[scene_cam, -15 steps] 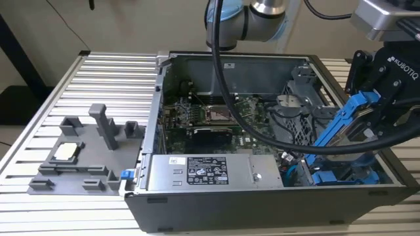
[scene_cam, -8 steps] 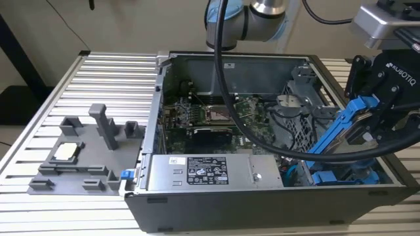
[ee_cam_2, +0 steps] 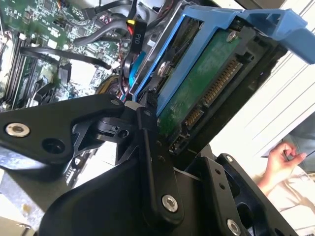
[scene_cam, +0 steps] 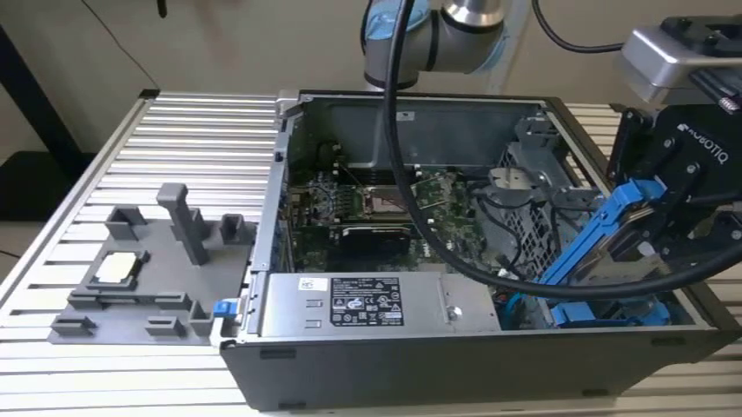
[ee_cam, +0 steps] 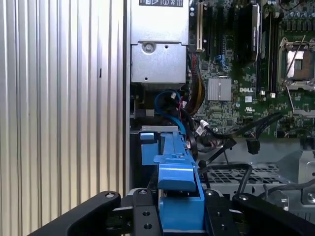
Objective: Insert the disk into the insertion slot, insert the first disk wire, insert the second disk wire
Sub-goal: 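Insert the disk into the insertion slot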
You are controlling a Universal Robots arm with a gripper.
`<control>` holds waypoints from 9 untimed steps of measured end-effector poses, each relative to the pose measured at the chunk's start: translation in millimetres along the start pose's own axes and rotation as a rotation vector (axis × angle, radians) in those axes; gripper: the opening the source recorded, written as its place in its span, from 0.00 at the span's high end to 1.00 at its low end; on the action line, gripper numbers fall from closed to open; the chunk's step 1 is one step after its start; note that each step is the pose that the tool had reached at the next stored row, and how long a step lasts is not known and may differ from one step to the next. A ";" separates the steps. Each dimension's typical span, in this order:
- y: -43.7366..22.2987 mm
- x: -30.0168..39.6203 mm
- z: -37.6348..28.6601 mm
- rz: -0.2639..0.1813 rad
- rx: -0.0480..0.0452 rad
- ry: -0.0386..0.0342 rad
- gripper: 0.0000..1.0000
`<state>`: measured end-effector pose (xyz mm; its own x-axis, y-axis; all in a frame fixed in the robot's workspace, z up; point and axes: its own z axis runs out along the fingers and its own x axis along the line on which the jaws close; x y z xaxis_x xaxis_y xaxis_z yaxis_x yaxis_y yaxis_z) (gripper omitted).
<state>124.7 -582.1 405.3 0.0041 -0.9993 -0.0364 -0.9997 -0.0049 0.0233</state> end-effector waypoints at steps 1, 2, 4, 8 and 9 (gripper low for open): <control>-0.2 0.1 1.7 0.000 -0.0001 -0.0014 0.67; -0.3 0.1 3.5 0.000 -0.0001 -0.0025 0.67; -0.6 0.3 7.3 0.000 0.0000 -0.0041 0.67; -0.9 0.5 14.4 0.000 0.0000 -0.0043 0.67; -0.9 0.6 16.2 0.000 0.0000 -0.0044 0.67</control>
<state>125.3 -582.1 389.0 0.0041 -0.9992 -0.0408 -0.9997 -0.0051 0.0232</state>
